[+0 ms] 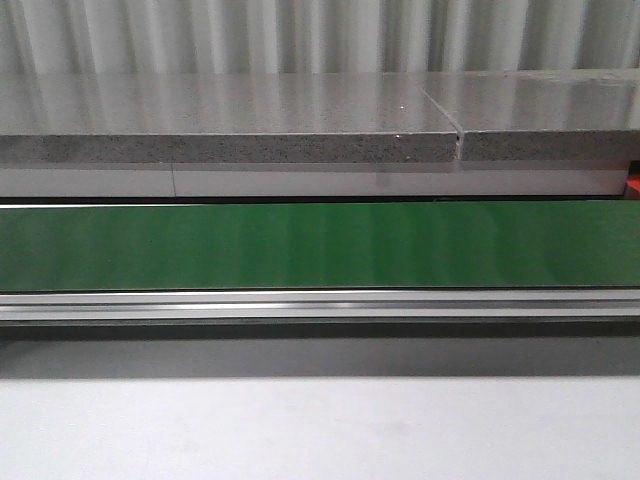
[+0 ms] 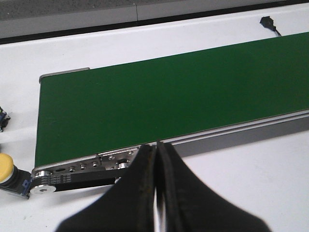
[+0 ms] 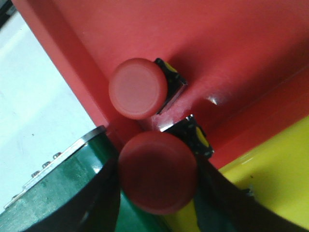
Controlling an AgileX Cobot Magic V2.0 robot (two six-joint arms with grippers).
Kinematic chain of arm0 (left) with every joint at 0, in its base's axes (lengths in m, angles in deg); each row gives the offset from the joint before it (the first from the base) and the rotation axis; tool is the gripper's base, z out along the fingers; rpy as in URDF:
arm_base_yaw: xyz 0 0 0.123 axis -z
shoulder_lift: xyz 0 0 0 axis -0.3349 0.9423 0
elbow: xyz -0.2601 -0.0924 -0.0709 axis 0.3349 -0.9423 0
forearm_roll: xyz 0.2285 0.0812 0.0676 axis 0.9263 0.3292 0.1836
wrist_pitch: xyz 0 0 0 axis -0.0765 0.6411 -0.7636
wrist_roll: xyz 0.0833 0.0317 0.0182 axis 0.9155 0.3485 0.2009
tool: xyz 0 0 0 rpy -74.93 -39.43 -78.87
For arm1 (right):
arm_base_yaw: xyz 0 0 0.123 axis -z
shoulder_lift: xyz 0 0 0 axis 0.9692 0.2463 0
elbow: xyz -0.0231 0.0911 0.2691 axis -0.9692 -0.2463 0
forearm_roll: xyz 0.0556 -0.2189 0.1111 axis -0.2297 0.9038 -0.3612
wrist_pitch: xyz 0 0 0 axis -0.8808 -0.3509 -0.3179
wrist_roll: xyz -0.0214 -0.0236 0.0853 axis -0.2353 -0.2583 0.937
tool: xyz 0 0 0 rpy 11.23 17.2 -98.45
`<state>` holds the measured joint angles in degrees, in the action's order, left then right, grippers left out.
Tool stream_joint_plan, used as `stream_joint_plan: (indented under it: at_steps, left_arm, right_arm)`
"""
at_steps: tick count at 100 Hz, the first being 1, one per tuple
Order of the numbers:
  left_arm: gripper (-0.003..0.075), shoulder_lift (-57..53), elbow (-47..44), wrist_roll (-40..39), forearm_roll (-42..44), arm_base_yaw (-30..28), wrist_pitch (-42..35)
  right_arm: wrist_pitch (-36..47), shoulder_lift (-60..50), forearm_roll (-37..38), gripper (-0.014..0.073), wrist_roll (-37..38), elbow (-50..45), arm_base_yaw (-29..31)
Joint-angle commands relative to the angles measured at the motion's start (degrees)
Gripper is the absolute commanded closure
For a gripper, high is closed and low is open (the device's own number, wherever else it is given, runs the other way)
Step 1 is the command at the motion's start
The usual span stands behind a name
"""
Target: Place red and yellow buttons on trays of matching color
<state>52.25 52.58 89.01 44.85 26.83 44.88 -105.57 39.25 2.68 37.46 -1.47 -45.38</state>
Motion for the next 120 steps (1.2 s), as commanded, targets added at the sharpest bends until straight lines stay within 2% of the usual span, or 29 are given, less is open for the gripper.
stream_joint_plan:
  at_steps: [1,19,81,88,100,107,120]
  left_arm:
    - [0.0741,0.22,1.63,-0.05,-0.95,0.4,-3.8]
    - [0.0741,0.22,1.63,-0.05,-0.95,0.4,-3.8]
    - [0.0741,0.22,1.63,-0.05,-0.95,0.4,-3.8]
    - [0.0741,0.22,1.63,-0.05,-0.95,0.4,-3.8]
    - [0.0741,0.22,1.63,-0.05,-0.95,0.4,-3.8]
    - [0.0741,0.22,1.63,-0.05,-0.95,0.4,-3.8]
    - [0.0741,0.22,1.63,-0.05,-0.95,0.4,-3.8]
  right_arm:
    - [2.81,-2.12,-1.57,0.0543,0.05,1.16,0.3]
    - [4.98,-1.85,-1.71,0.0543,0.05,1.16,0.3]
    - [4.7,2.6,-2.39,0.0529,-0.5,1.12,0.24]
    - [4.7,2.6,-2.54,0.0465,-1.28,1.12,0.24]
    - [4.23,2.6,-3.41,0.0227,-1.6,1.12,0.24]
    - [4.17,2.6,-3.7,0.0125,-1.6,1.12,0.24]
    - [4.23,2.11,-3.7,0.0092,-1.76,1.12,0.24]
